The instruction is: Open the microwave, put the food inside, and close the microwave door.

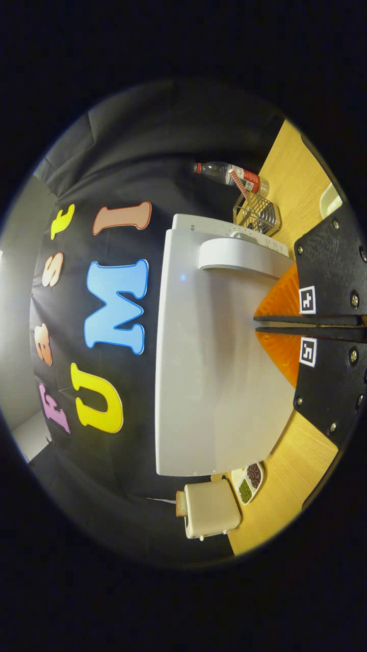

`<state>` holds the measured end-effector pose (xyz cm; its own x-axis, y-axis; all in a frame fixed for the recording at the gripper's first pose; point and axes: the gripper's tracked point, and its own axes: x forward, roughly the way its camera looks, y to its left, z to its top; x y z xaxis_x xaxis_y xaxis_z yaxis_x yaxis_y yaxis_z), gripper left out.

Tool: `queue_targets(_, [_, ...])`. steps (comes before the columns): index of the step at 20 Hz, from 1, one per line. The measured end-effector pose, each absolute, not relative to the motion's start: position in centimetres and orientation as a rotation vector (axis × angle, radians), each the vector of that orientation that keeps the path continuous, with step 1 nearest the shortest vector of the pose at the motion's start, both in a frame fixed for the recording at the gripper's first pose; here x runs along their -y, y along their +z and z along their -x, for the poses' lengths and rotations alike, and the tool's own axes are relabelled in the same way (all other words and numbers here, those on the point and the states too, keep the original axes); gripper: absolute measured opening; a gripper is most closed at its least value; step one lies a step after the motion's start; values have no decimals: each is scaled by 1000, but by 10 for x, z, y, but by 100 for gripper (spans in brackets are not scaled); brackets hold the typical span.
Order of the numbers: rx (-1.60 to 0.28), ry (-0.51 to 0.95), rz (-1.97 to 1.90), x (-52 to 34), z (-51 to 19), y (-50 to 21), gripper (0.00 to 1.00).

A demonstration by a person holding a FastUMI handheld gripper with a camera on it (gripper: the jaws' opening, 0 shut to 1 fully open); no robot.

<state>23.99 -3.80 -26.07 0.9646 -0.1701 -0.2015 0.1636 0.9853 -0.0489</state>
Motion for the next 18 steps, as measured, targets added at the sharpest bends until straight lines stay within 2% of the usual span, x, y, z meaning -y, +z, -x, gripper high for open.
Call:
queue_targets(8, [-215, -227, 5, 56, -286, -269, 2])
queue_targets(12, [-211, -245, 80, 53, -288, -273, 1])
queue_targets(18, [-258, -183, -4, 43, -266, -270, 3])
